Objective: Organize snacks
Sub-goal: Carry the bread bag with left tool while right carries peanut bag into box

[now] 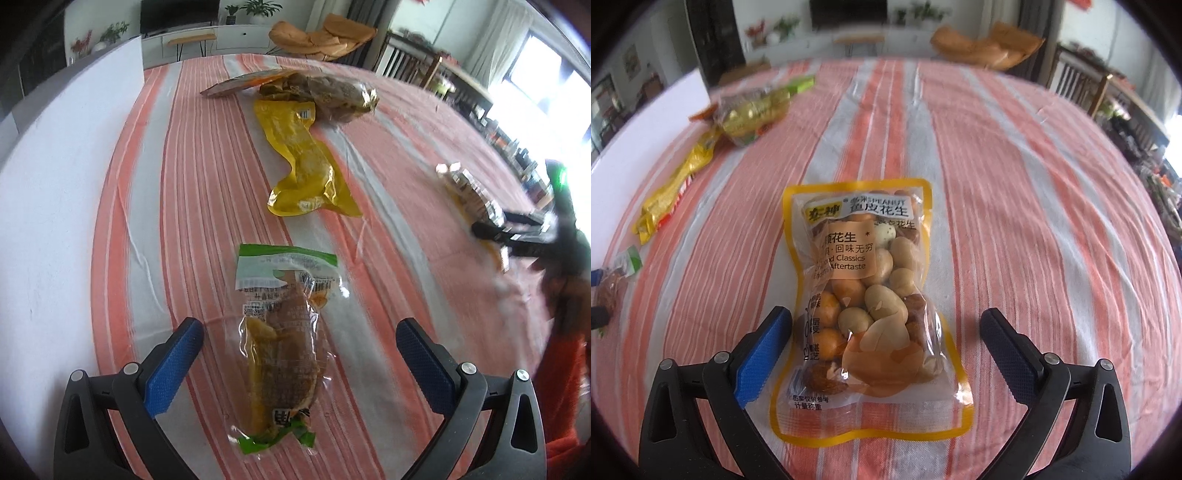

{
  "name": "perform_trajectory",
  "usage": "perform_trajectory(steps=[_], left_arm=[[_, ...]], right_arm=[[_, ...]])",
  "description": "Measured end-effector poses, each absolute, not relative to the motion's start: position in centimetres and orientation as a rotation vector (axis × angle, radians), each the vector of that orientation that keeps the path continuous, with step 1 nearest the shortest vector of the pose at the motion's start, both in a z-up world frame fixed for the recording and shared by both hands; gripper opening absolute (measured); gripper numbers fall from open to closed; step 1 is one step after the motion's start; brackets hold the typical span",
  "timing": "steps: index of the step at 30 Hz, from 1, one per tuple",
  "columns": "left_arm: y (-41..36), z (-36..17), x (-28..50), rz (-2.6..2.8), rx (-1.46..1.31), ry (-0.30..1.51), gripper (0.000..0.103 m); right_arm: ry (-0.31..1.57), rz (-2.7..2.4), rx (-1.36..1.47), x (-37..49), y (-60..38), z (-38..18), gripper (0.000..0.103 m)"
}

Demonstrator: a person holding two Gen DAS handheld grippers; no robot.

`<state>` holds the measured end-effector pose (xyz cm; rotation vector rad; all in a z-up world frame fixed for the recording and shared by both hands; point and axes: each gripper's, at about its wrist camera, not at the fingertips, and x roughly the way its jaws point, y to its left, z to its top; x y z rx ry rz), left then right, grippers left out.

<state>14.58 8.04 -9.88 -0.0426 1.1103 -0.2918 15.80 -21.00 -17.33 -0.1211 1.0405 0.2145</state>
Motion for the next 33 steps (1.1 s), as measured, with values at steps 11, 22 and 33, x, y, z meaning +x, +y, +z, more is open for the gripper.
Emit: perform_trajectory(steps=[11,22,33], left_arm=[[11.7,-7.9,10.8,-0.253,-0.273,0.972,0.028],[21.4,4.2,8.6,-0.244,-0.536,0.666,0.027],[30.8,2.7,8.0,0.265,-0.383,0.715,0.096]], right_arm=[[1.156,0.315,0.074,16.1,-23.9,-14.7,0.059],[0.943,0.702,0.281,15.1,-12.8,-3.5,0.059],[0.953,1.008,0.249,15.6,10.0,-1.6,0.084]])
